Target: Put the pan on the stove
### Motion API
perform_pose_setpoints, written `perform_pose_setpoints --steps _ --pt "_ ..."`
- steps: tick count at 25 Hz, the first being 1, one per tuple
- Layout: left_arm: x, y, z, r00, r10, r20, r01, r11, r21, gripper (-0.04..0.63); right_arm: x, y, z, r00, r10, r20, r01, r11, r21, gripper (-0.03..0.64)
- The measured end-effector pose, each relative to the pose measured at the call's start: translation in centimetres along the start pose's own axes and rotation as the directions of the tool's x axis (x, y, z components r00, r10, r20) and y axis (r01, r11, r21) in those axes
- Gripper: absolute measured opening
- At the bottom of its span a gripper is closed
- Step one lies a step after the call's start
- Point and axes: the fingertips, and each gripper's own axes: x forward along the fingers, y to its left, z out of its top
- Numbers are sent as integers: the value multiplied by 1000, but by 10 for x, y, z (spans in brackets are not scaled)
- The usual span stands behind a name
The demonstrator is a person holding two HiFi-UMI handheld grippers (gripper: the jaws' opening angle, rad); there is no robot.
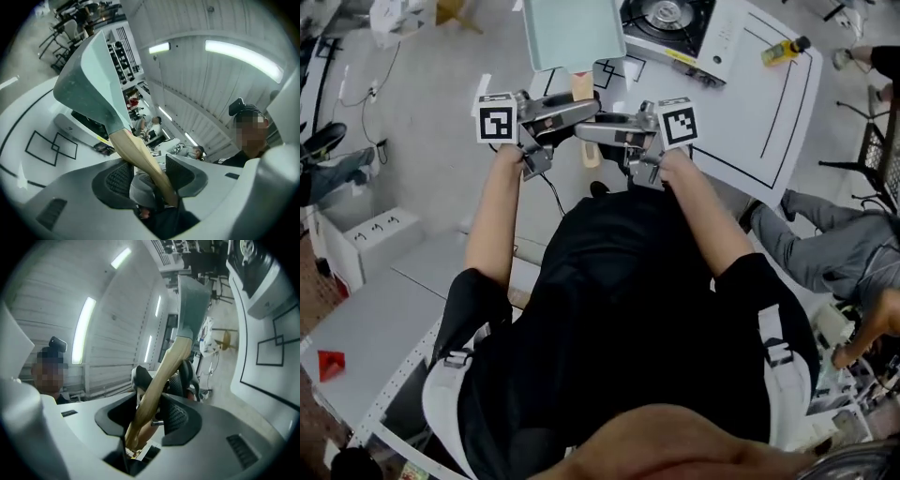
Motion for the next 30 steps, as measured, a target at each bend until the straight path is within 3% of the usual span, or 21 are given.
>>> perform_pose_setpoints --steps 6,15,21,30 --pt "27 -13 7 979 -126 -158 128 992 3 216 -15 11 18 980 -87 180 103 991 -84 170" --pt "89 48 23 934 -191 -300 179 981 -69 216 -71 -30 65 927 -137 350 152 988 -16 170" --pt "96 90 35 925 -192 -327 168 981 -101 216 -84 -68 87 913 -190 362 214 976 -28 172" --pt "104 125 34 919 -185 -348 154 981 -115 218 -99 -94 95 904 -214 370 235 972 -12 173"
